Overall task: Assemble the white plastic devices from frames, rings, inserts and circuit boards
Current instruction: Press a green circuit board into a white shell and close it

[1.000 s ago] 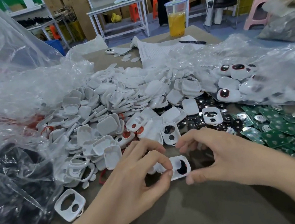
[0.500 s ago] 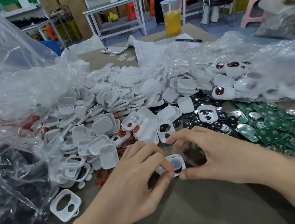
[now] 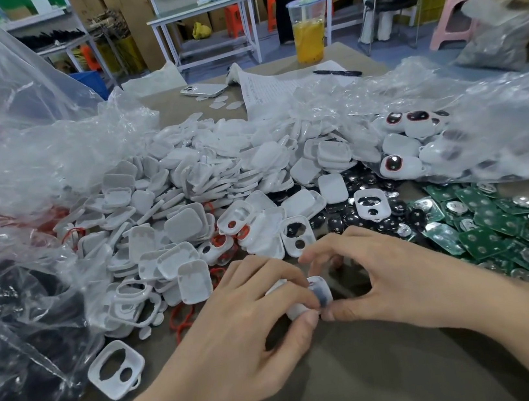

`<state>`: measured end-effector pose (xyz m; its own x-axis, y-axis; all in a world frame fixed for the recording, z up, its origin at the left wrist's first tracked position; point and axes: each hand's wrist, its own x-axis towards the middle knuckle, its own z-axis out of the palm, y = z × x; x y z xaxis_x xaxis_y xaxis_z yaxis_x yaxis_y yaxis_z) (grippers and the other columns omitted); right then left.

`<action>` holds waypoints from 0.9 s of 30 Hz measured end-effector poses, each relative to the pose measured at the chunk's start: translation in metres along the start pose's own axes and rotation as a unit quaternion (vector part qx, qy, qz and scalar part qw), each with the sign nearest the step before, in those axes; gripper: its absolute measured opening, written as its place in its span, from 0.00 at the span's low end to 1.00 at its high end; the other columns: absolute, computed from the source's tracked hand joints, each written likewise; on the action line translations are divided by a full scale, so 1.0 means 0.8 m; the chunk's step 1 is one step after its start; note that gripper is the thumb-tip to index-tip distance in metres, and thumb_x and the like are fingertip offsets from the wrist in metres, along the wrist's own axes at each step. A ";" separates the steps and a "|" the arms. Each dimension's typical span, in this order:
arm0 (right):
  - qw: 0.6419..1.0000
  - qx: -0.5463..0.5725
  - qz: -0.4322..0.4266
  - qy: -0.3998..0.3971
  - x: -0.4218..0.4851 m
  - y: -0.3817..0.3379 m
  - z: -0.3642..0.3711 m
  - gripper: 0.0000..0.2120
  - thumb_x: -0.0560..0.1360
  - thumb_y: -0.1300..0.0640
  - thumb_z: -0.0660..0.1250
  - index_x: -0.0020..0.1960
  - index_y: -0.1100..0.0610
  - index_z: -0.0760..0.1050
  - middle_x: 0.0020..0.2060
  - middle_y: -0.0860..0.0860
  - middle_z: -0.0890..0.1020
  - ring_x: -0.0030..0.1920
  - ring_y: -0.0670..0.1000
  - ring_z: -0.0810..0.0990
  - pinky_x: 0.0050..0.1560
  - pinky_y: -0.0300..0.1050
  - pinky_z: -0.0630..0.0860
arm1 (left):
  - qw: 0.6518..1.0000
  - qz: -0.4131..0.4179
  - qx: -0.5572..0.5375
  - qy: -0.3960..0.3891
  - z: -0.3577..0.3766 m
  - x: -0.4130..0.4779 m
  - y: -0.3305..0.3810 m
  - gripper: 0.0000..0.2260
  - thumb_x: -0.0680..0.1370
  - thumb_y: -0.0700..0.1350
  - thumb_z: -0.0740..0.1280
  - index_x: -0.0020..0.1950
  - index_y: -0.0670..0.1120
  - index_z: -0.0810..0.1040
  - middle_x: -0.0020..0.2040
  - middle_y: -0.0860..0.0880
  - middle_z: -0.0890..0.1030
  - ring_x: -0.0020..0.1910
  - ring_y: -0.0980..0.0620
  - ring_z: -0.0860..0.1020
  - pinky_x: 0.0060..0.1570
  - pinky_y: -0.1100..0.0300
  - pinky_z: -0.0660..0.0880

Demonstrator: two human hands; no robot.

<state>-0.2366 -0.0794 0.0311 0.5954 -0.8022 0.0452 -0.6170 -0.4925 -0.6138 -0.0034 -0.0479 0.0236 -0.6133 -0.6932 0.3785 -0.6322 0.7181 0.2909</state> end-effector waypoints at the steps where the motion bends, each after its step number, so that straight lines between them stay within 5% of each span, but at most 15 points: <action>1: 1.000 -0.002 -0.001 0.000 0.000 0.000 0.000 0.25 0.71 0.38 0.73 0.64 0.34 0.67 0.57 0.24 0.69 0.63 0.35 0.69 0.60 0.29 0.65 | 1.000 0.004 -0.005 -0.001 0.000 0.000 0.001 0.07 0.82 0.50 0.64 0.52 0.52 0.81 0.56 0.59 0.78 0.58 0.56 0.73 0.59 0.58 0.69; 10: 1.000 0.003 -0.007 0.005 0.000 0.005 0.002 0.24 0.71 0.38 0.73 0.64 0.34 0.68 0.56 0.22 0.69 0.63 0.34 0.69 0.59 0.26 0.65 | 0.999 0.005 0.035 0.000 0.002 0.000 -0.003 0.09 0.83 0.52 0.62 0.49 0.53 0.81 0.53 0.58 0.78 0.55 0.55 0.74 0.55 0.59 0.70; 19: 1.000 -0.004 -0.004 0.004 0.000 0.005 0.002 0.24 0.71 0.34 0.71 0.63 0.29 0.65 0.57 0.23 0.68 0.63 0.32 0.67 0.59 0.25 0.63 | 1.000 -0.017 -0.007 0.006 0.012 -0.002 -0.007 0.07 0.81 0.52 0.65 0.57 0.55 0.79 0.54 0.63 0.76 0.56 0.58 0.73 0.56 0.63 0.71; 25: 1.000 0.003 -0.007 0.006 0.002 0.006 0.003 0.25 0.72 0.37 0.73 0.65 0.33 0.66 0.56 0.22 0.69 0.61 0.33 0.68 0.56 0.24 0.64 | 0.990 -0.059 -0.090 0.088 0.006 -0.001 -0.007 0.08 0.81 0.50 0.65 0.59 0.59 0.77 0.55 0.63 0.75 0.53 0.65 0.76 0.50 0.74 0.69; 27: 1.000 0.010 -0.007 0.007 0.001 0.008 0.004 0.26 0.71 0.38 0.73 0.66 0.34 0.67 0.57 0.25 0.71 0.61 0.35 0.69 0.57 0.25 0.65 | 0.984 -0.073 -0.092 0.137 0.001 0.002 -0.013 0.08 0.81 0.49 0.67 0.59 0.59 0.77 0.55 0.61 0.76 0.48 0.60 0.79 0.47 0.69 0.73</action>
<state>-0.2386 -0.0825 0.0248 0.5968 -0.7998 0.0643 -0.5985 -0.4971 -0.6283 0.0017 -0.0568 0.0208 -0.3555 -0.7662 0.5352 -0.5923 0.6277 0.5052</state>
